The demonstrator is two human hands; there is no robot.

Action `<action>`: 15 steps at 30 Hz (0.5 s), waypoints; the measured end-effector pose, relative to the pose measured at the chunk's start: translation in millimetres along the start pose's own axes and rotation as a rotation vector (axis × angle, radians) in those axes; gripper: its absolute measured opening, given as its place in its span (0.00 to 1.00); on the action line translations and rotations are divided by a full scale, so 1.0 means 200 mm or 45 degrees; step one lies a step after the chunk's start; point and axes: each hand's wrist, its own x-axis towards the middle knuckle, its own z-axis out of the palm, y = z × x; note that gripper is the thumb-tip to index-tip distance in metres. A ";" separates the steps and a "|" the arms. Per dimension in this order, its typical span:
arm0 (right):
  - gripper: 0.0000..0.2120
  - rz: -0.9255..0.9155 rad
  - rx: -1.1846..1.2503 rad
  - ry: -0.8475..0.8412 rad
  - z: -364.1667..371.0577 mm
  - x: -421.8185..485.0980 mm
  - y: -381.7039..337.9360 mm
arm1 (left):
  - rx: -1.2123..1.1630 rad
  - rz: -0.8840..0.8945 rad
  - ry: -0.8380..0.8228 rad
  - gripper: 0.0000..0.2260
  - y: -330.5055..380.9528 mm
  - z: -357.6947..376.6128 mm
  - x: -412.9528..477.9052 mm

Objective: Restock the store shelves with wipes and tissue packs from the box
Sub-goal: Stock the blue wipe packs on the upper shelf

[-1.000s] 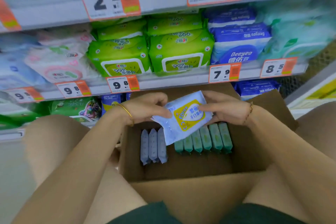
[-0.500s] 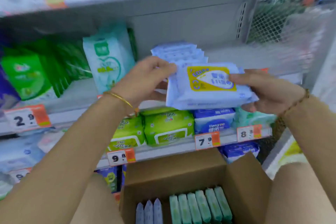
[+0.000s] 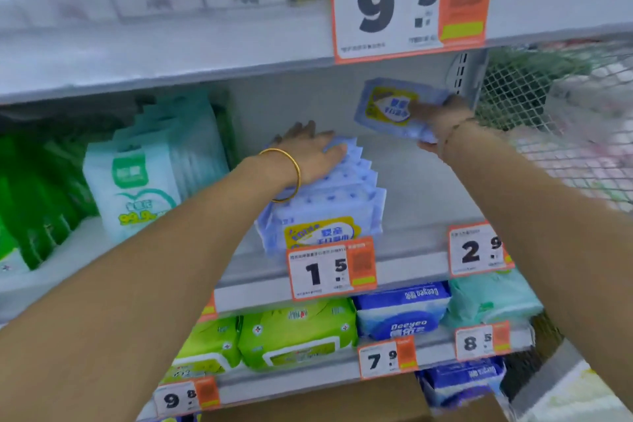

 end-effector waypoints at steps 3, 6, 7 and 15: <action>0.11 -0.153 -0.273 -0.031 0.16 0.14 0.04 | 0.056 -0.007 -0.014 0.25 -0.02 0.05 0.05; 0.18 -0.205 -0.669 -0.285 0.26 0.21 0.11 | 0.114 0.030 0.037 0.25 -0.02 0.08 0.04; 0.20 -0.250 -0.831 -0.363 0.29 0.22 0.13 | 0.115 0.034 0.035 0.25 -0.03 0.08 0.04; 0.13 -0.315 -0.779 -0.733 0.38 0.22 0.18 | 0.071 0.026 0.022 0.25 -0.02 0.07 0.03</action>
